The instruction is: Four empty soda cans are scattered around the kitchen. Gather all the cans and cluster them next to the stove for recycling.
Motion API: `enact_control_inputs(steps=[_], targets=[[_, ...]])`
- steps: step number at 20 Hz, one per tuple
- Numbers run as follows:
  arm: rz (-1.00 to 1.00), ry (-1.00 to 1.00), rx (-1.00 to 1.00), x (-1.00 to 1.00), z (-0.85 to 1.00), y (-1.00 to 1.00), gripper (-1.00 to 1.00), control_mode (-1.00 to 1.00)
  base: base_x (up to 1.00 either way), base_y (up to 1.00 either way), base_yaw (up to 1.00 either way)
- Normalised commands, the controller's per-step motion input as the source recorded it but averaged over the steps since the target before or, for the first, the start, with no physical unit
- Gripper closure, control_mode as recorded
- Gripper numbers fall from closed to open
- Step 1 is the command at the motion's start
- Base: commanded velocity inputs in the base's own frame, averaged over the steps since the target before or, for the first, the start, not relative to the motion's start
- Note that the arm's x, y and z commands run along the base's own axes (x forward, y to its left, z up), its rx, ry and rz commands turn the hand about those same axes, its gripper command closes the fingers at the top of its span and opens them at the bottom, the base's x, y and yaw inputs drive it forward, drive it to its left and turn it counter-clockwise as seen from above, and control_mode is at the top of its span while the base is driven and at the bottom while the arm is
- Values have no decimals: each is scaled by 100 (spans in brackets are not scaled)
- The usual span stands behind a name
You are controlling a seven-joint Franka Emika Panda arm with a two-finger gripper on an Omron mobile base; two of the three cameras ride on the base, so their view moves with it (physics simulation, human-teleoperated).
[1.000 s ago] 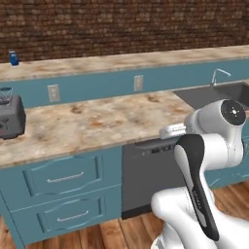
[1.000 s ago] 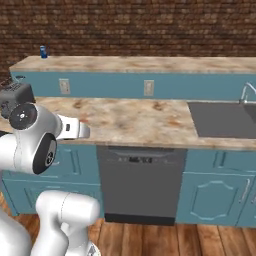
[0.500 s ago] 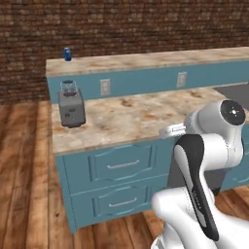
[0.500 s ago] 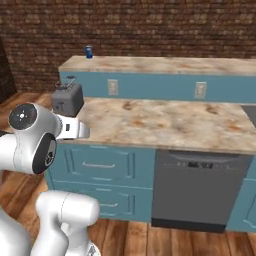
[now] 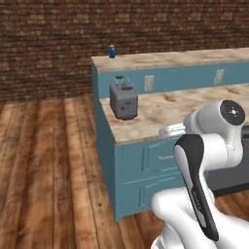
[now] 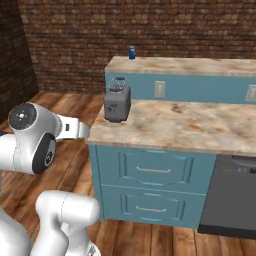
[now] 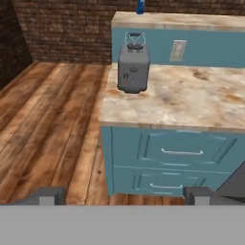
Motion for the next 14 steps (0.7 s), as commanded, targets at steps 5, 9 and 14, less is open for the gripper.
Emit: enact_control_inputs(steps=[5,9,14], targets=[[0,0,0,0,0,0,-100,100,4,100,1],[0,0,0,0,0,0,-100,100,20,100,0],[0,0,0,0,0,0,-100,100,56,96,0]])
